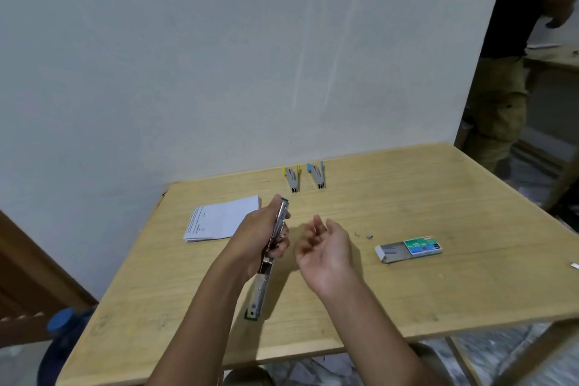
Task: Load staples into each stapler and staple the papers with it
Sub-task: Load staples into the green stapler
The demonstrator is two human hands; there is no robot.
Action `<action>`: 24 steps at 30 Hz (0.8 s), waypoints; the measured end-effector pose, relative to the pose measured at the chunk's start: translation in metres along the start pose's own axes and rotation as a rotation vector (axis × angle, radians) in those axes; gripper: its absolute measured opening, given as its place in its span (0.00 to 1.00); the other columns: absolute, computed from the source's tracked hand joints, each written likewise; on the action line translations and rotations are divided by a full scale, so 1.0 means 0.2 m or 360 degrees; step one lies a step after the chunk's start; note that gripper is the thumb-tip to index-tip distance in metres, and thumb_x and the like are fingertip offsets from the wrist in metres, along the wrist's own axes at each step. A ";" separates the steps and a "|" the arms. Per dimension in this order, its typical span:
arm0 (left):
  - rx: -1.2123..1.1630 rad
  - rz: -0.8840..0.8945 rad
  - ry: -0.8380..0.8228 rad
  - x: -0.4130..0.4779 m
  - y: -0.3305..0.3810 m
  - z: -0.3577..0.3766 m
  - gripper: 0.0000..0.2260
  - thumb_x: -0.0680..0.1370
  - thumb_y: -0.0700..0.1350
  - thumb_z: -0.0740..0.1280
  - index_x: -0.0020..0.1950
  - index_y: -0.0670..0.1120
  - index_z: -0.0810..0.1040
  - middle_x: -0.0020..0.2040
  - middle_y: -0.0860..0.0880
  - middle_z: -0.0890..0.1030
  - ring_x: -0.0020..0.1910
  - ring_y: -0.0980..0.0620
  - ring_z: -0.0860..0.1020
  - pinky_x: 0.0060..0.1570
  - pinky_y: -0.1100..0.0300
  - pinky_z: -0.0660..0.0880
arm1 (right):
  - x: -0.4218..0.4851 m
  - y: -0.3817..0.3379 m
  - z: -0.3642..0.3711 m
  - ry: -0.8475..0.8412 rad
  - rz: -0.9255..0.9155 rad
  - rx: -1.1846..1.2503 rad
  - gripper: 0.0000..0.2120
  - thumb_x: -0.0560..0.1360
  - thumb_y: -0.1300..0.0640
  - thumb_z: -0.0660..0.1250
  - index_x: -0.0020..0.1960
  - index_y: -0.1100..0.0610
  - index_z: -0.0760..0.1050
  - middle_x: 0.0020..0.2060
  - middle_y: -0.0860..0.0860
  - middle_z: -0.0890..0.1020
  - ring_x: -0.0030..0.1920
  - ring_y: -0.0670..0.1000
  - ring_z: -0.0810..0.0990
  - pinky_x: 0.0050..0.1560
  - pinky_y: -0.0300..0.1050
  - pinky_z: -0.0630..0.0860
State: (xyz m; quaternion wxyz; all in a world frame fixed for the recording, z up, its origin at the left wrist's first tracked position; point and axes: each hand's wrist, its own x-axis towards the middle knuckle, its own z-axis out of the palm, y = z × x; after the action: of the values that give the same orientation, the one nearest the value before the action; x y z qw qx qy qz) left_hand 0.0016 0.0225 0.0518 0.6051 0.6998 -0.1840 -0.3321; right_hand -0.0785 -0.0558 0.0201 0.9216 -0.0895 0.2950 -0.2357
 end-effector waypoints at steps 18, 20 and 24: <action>-0.0935 -0.0116 -0.0241 0.14 -0.28 0.00 0.17 0.83 0.55 0.59 0.44 0.43 0.74 0.29 0.47 0.67 0.23 0.54 0.66 0.19 0.64 0.62 | 0.12 -0.43 -0.06 -0.0179 -0.0989 -0.3757 0.16 0.79 0.40 0.59 0.54 0.46 0.80 0.51 0.45 0.83 0.49 0.49 0.79 0.49 0.47 0.76; -0.0933 -0.0112 -0.0290 0.14 -0.28 0.01 0.17 0.82 0.55 0.59 0.44 0.43 0.74 0.29 0.47 0.68 0.23 0.54 0.67 0.19 0.64 0.63 | 0.09 -0.47 -0.07 -0.0191 -0.1081 -0.3584 0.13 0.79 0.40 0.60 0.52 0.45 0.80 0.47 0.41 0.83 0.47 0.46 0.80 0.49 0.46 0.77; -0.0941 -0.0102 -0.0318 0.14 -0.28 0.00 0.16 0.83 0.55 0.58 0.44 0.43 0.73 0.29 0.47 0.68 0.23 0.54 0.67 0.20 0.64 0.63 | 0.00 -0.60 -0.09 -0.0136 -0.1216 -0.3163 0.07 0.79 0.44 0.64 0.47 0.42 0.80 0.43 0.39 0.82 0.45 0.42 0.80 0.48 0.46 0.78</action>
State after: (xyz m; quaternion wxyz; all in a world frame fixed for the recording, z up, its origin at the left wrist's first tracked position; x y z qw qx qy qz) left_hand 0.0137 0.0148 -0.0092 0.7504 0.4629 -0.1159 -0.4573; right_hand -0.1341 -0.1606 0.0427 0.3096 -0.8963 0.2747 -0.1595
